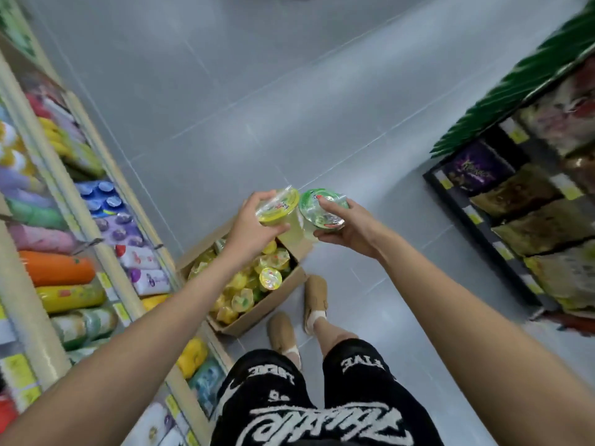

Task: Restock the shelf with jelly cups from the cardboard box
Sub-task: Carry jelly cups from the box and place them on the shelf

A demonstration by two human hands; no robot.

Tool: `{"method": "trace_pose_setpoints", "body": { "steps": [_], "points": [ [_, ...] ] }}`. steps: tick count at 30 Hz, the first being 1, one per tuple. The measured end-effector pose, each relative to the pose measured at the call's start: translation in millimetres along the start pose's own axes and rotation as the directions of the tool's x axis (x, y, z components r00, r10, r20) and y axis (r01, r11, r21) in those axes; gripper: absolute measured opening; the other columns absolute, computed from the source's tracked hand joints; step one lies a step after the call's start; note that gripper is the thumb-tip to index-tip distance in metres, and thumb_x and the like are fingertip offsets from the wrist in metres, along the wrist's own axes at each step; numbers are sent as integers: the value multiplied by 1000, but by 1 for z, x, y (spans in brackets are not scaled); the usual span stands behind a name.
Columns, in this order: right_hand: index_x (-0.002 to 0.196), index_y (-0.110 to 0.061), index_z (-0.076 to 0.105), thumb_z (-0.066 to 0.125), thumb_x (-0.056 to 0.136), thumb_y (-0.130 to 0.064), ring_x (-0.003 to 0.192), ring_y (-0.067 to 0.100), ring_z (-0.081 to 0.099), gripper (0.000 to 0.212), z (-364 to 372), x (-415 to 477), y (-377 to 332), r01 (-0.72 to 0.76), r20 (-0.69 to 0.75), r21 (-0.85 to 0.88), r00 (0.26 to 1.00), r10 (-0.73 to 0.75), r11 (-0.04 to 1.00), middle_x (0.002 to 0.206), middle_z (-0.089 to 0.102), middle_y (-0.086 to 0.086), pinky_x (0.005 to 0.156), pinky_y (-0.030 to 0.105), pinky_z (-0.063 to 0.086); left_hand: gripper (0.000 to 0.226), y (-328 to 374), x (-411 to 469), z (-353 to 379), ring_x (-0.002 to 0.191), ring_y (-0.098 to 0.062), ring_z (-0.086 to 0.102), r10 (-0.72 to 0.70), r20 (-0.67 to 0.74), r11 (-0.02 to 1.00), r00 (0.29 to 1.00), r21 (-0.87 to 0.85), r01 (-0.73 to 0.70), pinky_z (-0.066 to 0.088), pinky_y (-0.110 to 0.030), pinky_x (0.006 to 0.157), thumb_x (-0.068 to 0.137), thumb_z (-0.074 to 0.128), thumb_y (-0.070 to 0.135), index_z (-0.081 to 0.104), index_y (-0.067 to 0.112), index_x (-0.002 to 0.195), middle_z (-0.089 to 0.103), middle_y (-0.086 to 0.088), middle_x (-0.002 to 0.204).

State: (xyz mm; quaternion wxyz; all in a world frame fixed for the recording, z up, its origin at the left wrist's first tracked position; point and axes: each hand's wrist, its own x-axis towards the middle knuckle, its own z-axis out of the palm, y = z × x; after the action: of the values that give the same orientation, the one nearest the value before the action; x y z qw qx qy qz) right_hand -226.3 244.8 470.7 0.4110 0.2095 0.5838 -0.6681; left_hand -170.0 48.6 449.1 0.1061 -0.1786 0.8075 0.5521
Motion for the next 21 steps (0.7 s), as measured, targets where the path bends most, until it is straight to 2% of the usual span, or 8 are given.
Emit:
{"method": "trace_pose_setpoints", "body": {
  "steps": [4, 6, 10, 13, 16, 19, 21],
  "points": [
    [120, -13, 56, 65, 86, -14, 100, 30, 64, 35, -39, -58, -25, 145, 22, 223, 988, -154, 964, 119, 61, 14, 91, 37, 55, 56, 68, 12, 21, 119, -11, 51, 150, 131, 988, 980, 9, -152, 41, -25, 99, 72, 82, 12, 52, 31, 115, 55, 7, 127],
    [115, -14, 58, 59, 87, 0, 106, 26, 61, 32, -58, -87, -39, 245, 27, 270, 965, -262, 931, 117, 63, 11, 95, 36, 52, 58, 104, 16, 35, 115, -13, 55, 225, 193, 974, 955, -7, -227, 44, -26, 96, 71, 81, 7, 52, 25, 118, 56, 3, 124],
    [119, -12, 56, 39, 84, 22, 102, 24, 62, 51, -95, -141, -64, 389, -63, 276, 920, -387, 879, 114, 63, 12, 91, 35, 54, 59, 175, 15, 69, 101, -12, 61, 342, 299, 938, 891, -62, -340, 49, -23, 87, 71, 79, -1, 51, 20, 119, 60, 1, 116],
    [129, -10, 49, 29, 77, 28, 100, 23, 65, 68, -129, -175, -77, 476, -133, 313, 879, -458, 822, 117, 62, 14, 78, 30, 58, 57, 225, 6, 102, 90, -4, 60, 411, 343, 910, 845, -94, -404, 51, -20, 80, 73, 76, -4, 49, 21, 116, 58, 11, 103],
    [133, -9, 46, 35, 69, 31, 106, 25, 63, 77, -164, -209, -82, 553, -200, 331, 833, -516, 764, 121, 59, 16, 78, 30, 57, 57, 269, -6, 137, 87, -4, 59, 462, 389, 881, 797, -97, -464, 52, -26, 82, 73, 75, -4, 49, 18, 120, 55, 15, 99],
    [122, -13, 51, 42, 77, 31, 96, 20, 64, 64, -198, -246, -85, 625, -327, 258, 774, -542, 737, 114, 63, 11, 75, 27, 58, 59, 306, -20, 176, 93, -10, 60, 501, 442, 853, 744, -106, -511, 54, -33, 85, 74, 75, -3, 49, 15, 124, 57, 5, 105],
    [114, -16, 53, 46, 80, 28, 89, 19, 64, 55, -222, -274, -87, 657, -396, 189, 731, -555, 730, 107, 64, 8, 71, 26, 59, 57, 329, -32, 203, 92, -8, 61, 530, 474, 833, 703, -136, -537, 55, -31, 82, 75, 76, 0, 49, 17, 122, 58, 4, 108]
  ]
}}
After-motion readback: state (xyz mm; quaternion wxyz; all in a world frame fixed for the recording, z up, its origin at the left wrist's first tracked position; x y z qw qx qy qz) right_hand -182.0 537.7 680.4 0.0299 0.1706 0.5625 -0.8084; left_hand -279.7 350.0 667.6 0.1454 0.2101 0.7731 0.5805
